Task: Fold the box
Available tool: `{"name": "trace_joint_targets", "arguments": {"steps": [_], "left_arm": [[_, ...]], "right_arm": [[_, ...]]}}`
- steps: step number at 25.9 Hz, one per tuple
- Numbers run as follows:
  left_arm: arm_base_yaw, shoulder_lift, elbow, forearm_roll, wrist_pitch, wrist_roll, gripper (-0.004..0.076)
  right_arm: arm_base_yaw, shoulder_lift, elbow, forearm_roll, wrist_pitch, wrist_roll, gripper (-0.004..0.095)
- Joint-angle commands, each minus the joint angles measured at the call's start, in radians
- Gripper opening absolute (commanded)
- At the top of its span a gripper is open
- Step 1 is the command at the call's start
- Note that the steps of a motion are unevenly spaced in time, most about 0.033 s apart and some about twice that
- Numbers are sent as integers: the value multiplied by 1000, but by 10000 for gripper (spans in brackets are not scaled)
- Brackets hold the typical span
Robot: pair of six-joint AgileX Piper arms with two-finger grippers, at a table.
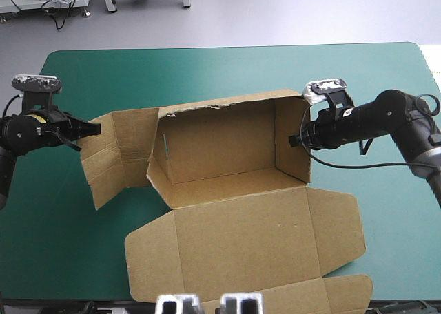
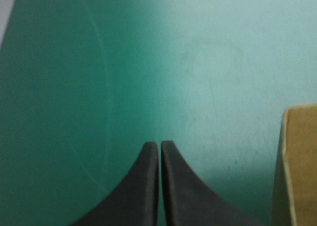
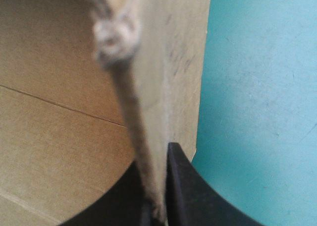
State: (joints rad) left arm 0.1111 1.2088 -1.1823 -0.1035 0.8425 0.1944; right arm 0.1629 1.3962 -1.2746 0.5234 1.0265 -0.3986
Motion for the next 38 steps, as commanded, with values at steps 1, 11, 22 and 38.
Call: {"name": "trace_joint_targets", "arguments": {"steps": [1,11,22,38], "left_arm": [[21,5,-35,-43,108,11,12],[21,15,-35,-43,169,53,12],[21,16,-35,-40,167,75,9],[21,16,-35,-40,180,75,9]], "right_arm": [[1,4,-87,-23,96,75,-4],[1,275,-122,-67,89,-25,-3],[1,272,-182,-80,-65,-69,349],[1,172,-591,-144,229,24,343]]}}
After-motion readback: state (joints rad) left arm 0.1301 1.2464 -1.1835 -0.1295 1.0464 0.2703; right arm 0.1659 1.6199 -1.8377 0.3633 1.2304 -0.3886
